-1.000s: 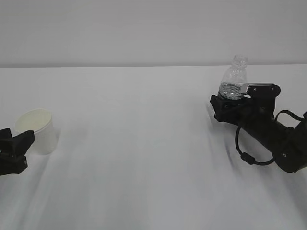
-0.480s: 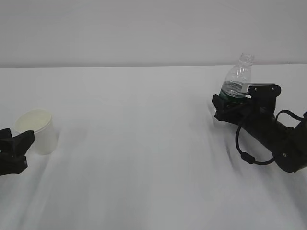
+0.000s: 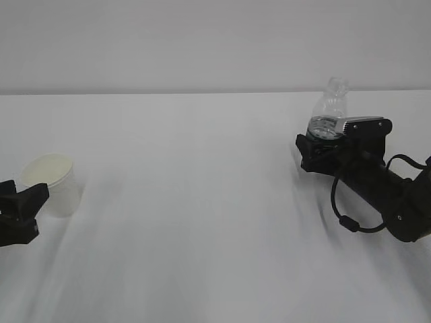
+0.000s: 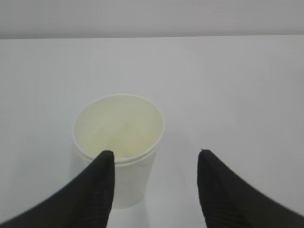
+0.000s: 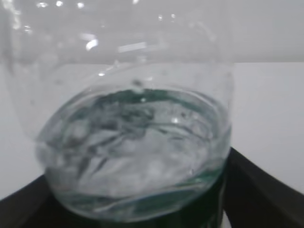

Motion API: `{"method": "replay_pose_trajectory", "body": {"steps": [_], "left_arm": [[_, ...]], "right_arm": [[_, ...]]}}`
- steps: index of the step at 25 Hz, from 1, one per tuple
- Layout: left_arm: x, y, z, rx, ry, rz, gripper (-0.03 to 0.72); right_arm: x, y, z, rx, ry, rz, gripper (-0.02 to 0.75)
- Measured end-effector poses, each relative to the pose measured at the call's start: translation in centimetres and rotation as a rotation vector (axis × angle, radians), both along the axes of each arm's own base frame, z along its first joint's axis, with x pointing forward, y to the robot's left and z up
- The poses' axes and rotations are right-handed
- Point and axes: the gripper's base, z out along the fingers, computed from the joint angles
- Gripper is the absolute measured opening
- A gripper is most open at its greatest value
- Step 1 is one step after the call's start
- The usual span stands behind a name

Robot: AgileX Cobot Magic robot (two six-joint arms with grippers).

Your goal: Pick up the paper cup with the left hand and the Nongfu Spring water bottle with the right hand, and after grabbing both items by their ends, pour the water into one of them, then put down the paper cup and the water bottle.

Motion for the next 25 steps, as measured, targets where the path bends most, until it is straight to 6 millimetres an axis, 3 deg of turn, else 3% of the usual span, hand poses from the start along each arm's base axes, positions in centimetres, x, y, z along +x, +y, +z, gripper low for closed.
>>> {"method": "replay_pose_trajectory", "body": {"steps": [5, 25], "left_arm": [[0.0, 0.0, 0.0, 0.0, 0.0, 0.0, 0.398], [0.0, 0.0, 0.0, 0.0, 0.0, 0.0, 0.398]], "right_arm": [[0.0, 0.0, 0.0, 0.0, 0.0, 0.0, 0.641], [0.07, 0.0, 0.36, -0.001, -0.01, 0.0, 0.627]]}}
